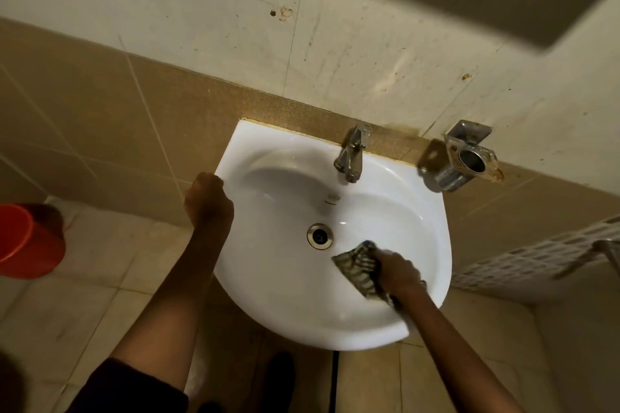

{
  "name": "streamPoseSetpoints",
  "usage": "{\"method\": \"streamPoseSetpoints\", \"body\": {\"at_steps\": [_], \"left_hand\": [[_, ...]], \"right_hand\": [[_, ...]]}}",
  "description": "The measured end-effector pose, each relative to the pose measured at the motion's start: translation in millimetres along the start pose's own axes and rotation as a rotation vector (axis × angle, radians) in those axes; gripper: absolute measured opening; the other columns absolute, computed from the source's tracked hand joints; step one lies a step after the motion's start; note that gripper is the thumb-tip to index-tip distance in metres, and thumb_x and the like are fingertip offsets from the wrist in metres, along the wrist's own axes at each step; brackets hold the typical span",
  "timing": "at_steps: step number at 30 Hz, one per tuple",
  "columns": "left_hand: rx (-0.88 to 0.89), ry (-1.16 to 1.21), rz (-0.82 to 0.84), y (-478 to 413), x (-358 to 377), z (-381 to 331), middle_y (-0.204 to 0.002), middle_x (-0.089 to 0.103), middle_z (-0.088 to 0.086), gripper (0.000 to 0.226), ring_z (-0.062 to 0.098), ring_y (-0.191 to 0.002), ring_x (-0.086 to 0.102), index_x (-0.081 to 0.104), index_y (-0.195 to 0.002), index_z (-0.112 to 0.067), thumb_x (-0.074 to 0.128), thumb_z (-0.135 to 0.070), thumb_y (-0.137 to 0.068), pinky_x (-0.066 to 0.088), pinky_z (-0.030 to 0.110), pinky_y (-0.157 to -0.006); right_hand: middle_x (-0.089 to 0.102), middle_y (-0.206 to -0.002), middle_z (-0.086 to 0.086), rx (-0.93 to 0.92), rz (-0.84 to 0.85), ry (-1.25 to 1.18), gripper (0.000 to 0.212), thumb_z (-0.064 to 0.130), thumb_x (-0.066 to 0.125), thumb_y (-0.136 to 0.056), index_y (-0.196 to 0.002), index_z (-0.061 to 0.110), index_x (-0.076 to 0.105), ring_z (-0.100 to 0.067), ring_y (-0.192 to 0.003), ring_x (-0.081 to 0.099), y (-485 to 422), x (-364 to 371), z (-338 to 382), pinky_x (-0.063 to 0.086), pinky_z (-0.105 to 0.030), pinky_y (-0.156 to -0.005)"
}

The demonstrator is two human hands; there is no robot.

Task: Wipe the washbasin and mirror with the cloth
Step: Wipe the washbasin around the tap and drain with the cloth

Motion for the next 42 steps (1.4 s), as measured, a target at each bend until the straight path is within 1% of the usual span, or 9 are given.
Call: {"method": "streamPoseSetpoints", "body": {"at_steps": [5, 13, 19, 25, 28, 31, 34, 37, 42], "left_hand": [[-0.005, 0.021, -0.006, -6, 1, 2, -0.116, 0.064, 0.020, 0.026, 0.040, -0.108, 0.061, 0.066, -0.109, 0.001, 0.058, 0.001, -0.084, 0.049, 0.043, -0.092], [0.016, -0.073, 0.054, -4, 0, -4, -0.115, 0.062, 0.023, 0.030, 0.040, -0.107, 0.062, 0.059, -0.114, 0.007, 0.060, 0.004, -0.084, 0.051, 0.042, -0.090], [0.107, -0.130, 0.259, -11, -21, 16, -0.118, 0.063, 0.015, 0.039, 0.032, -0.112, 0.059, 0.065, -0.117, -0.011, 0.072, -0.018, -0.080, 0.048, 0.036, -0.089], [0.041, 0.017, 0.359, -10, -30, 7, -0.134, 0.056, 0.010, 0.044, 0.027, -0.125, 0.052, 0.062, -0.125, -0.011, 0.067, -0.024, -0.083, 0.042, 0.033, -0.100], [0.013, 0.223, 0.273, 0, -38, -7, -0.119, 0.067, 0.008, 0.027, 0.029, -0.114, 0.060, 0.071, -0.105, -0.011, 0.064, -0.028, -0.085, 0.046, 0.032, -0.092], [-0.027, 0.429, 0.252, 16, -49, -24, -0.089, 0.074, 0.018, 0.043, 0.034, -0.085, 0.069, 0.072, -0.075, -0.003, 0.058, -0.042, -0.088, 0.052, 0.035, -0.077], [-0.052, 0.654, 0.630, 41, -52, -54, -0.090, 0.074, 0.023, 0.067, 0.029, -0.064, 0.067, 0.073, -0.077, 0.000, 0.045, -0.059, -0.089, 0.056, 0.030, -0.064], [0.033, 0.774, 1.015, 67, -47, -89, -0.092, 0.076, 0.014, 0.078, 0.020, -0.077, 0.071, 0.072, -0.093, -0.005, 0.029, -0.069, -0.088, 0.057, 0.027, -0.072], [0.122, 1.036, 1.146, 82, -49, -124, -0.113, 0.072, 0.012, 0.051, 0.023, -0.099, 0.070, 0.069, -0.112, -0.012, 0.053, -0.052, -0.086, 0.057, 0.032, -0.086]], "right_hand": [[0.054, -0.129, -0.015, 0.092, 0.027, -0.104, 0.057, 0.023, 0.050, -0.087, -0.140, 0.026, 0.030, -0.034, -0.116, 0.055, -8, 3, 26, 0.045, -0.040, -0.094], [0.059, -0.122, -0.022, -0.341, 0.268, -0.516, 0.059, 0.039, 0.038, -0.096, -0.148, 0.031, 0.010, -0.041, -0.106, 0.058, 35, 20, 211, 0.045, -0.038, -0.084], [0.055, -0.130, -0.016, -0.545, 0.408, -0.485, 0.079, 0.061, 0.050, -0.084, -0.147, 0.027, 0.015, -0.033, -0.111, 0.058, 67, -1, 207, 0.048, -0.036, -0.090], [0.055, -0.130, -0.012, -0.609, 0.412, -0.606, 0.060, 0.018, 0.067, -0.082, -0.135, 0.021, 0.039, -0.028, -0.116, 0.054, 85, -22, 193, 0.046, -0.031, -0.089], [0.061, -0.115, -0.006, -0.594, 0.500, -0.905, 0.043, 0.004, 0.061, -0.083, -0.123, 0.019, 0.054, -0.017, -0.099, 0.063, 87, -37, 171, 0.053, -0.024, -0.079], [0.068, -0.098, -0.003, -0.399, 0.332, -1.330, 0.042, -0.005, 0.061, -0.081, -0.113, 0.024, 0.060, -0.013, -0.079, 0.068, 83, -63, 143, 0.056, -0.023, -0.065], [0.066, -0.090, -0.010, -0.267, 0.061, -1.438, 0.041, -0.004, 0.058, -0.082, -0.120, 0.012, 0.056, -0.015, -0.065, 0.066, 80, -94, 120, 0.054, -0.025, -0.057], [0.066, -0.097, 0.000, -0.288, -0.231, -1.198, 0.041, 0.012, 0.063, -0.081, -0.121, 0.018, 0.056, -0.013, -0.082, 0.063, 90, -124, 111, 0.050, -0.017, -0.066], [0.058, -0.112, -0.004, -0.441, -0.296, -0.951, 0.055, 0.023, 0.057, -0.087, -0.139, 0.028, 0.042, -0.018, -0.102, 0.058, 114, -165, 110, 0.051, -0.032, -0.094]]}}
Point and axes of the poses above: each hand's wrist, its own y-axis away from the middle knuckle, its own x-axis out of the palm, z = x × y, the point moved 2 cm from there along -y, towards the middle knuckle
